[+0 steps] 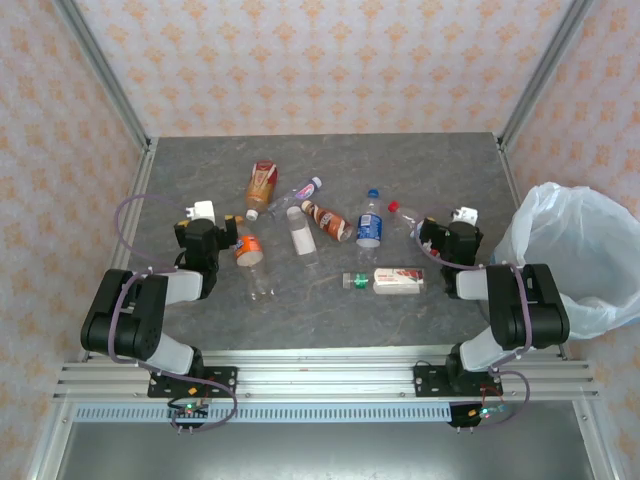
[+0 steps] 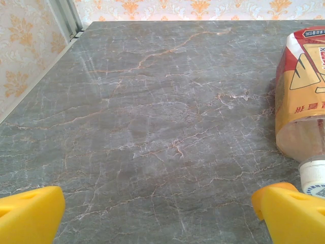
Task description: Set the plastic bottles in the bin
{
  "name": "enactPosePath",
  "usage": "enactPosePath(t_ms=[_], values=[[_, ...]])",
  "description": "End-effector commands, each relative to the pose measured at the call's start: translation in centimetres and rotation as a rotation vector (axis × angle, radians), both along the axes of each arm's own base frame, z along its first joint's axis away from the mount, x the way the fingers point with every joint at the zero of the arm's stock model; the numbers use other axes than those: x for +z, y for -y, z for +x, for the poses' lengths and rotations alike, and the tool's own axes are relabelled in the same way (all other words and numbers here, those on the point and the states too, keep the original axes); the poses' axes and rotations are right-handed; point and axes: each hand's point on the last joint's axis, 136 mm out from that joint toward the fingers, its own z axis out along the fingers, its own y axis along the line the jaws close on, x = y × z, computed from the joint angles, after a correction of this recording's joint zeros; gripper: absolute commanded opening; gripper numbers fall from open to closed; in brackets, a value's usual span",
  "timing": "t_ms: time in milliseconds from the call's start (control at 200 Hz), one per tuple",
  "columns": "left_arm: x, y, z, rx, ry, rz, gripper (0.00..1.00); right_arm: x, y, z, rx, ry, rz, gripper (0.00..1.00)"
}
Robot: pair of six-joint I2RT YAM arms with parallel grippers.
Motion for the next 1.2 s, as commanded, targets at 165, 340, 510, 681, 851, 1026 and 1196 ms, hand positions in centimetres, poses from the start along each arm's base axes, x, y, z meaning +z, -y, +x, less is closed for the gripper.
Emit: enactPosePath(t_ms=[165,340,510,681,851,1026,1196], values=[[0.3,-0.3,0.0,0.021,0.018,0.003,1.00,1.3,0.3,0.6,-0.014,0.040,-0.018,0.99],[0.3,-0.3,0.0,0.021,0.017,0.003,1.00,1.4,0.2,0.7,-0.013,0.042,-0.018,0.99],[0.3,-0.3,0.0,0.022,0.018,0.003,1.00,1.3,0.3,0.6,-0.014,0.040,-0.019,0.99],[0.3,-0.3,0.0,0.022,0.018,0.003,1.00,1.3,0.2,0.6,-0.007,0.042,-0.018,0.99],[1.2,0.3,0.4,-0.020,-0.013,0.002,1.00,1.9,-1.0,0.8,0.062,0.026,-0.021,0.99],[3.4,0.3,-0.4,-0.012,-0.024,-0.019,1.00,4.4,-1.4,0.5,0.085,0.026,-0.021,0.99],[6.4,-1.7,-2.2,0.148,0.008,-0.082,1.00,6.2,-2.0,0.3,0.084,-0.011,0.063,0.99]])
